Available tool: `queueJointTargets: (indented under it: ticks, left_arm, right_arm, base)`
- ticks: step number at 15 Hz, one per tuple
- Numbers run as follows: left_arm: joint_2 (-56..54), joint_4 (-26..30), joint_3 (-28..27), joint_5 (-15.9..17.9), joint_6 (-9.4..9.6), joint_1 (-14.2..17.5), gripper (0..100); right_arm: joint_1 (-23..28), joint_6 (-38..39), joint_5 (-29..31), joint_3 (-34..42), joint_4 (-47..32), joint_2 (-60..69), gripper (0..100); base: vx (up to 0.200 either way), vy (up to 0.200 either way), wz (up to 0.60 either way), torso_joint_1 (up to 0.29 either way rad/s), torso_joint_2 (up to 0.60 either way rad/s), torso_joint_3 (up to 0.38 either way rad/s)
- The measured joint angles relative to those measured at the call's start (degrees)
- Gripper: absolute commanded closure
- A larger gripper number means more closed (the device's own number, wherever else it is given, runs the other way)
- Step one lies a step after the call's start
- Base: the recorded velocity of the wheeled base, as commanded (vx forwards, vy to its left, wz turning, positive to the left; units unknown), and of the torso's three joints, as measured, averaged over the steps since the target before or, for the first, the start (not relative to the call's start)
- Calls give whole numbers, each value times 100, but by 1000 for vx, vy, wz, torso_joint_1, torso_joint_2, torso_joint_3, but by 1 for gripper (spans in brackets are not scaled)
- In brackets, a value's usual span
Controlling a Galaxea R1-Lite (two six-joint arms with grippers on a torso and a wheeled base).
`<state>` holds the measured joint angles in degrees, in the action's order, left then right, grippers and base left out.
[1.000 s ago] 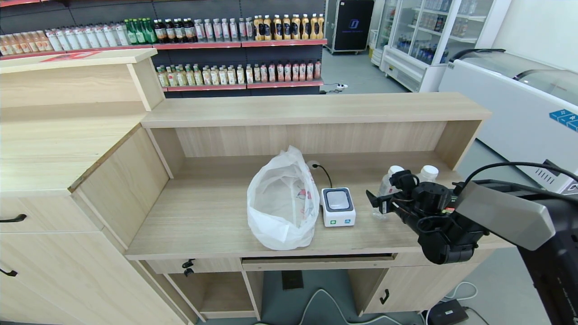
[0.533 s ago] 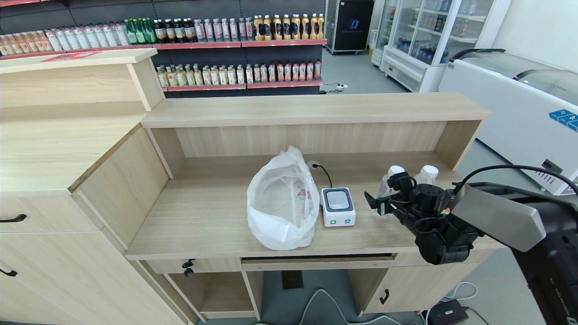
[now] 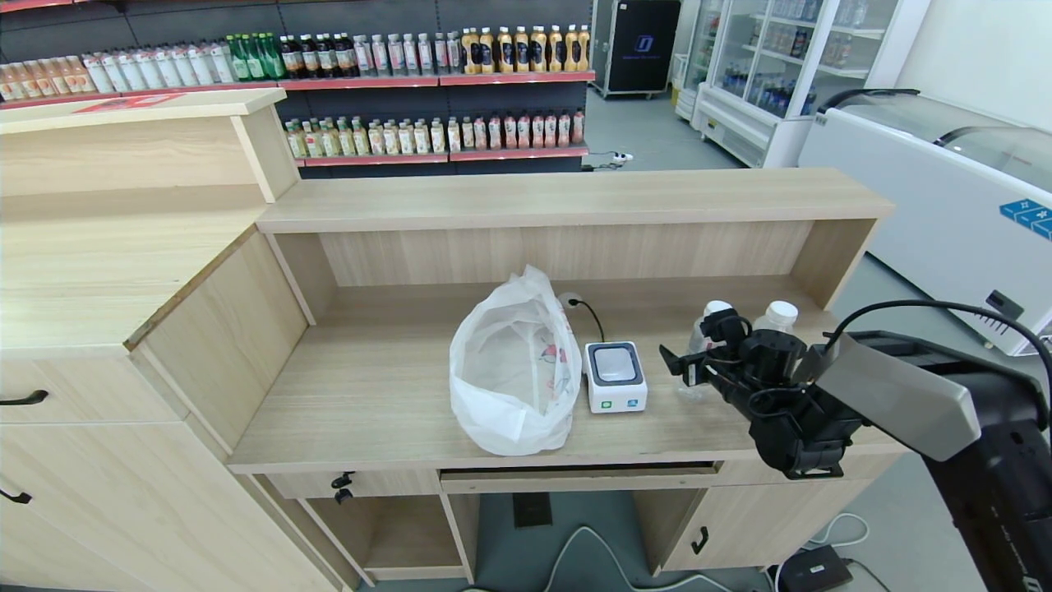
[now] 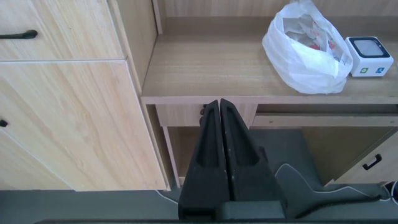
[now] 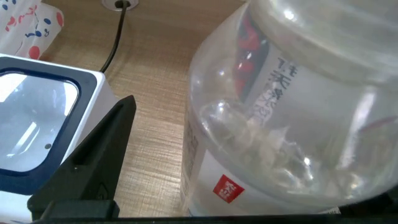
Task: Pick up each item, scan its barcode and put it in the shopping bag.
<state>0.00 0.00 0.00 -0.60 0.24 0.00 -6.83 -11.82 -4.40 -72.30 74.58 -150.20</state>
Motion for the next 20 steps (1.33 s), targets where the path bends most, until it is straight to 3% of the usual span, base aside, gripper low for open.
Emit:
queueJointTargets:
  ticks: [1, 13, 17, 20]
  left_arm:
    - [0, 0, 0, 0, 0, 0, 100]
    - [0, 0, 0, 0, 0, 0, 100]
    - [0, 0, 0, 0, 2, 0, 100]
    - [0, 0, 0, 0, 0, 0, 100]
  right_arm:
    - [-2, -2, -24, -38, -2, -18, 100]
    - [30, 59, -165, -71, -68, 207, 100]
    - [-72, 731, -194, 224, -424, 883, 100]
    - [-251, 1434, -386, 933, -816, 1825, 100]
  base:
    - [0, 0, 0, 0, 0, 0]
    - [0, 0, 0, 0, 0, 0]
    - [0, 0, 0, 0, 0, 0]
    - [0, 0, 0, 0, 0, 0]
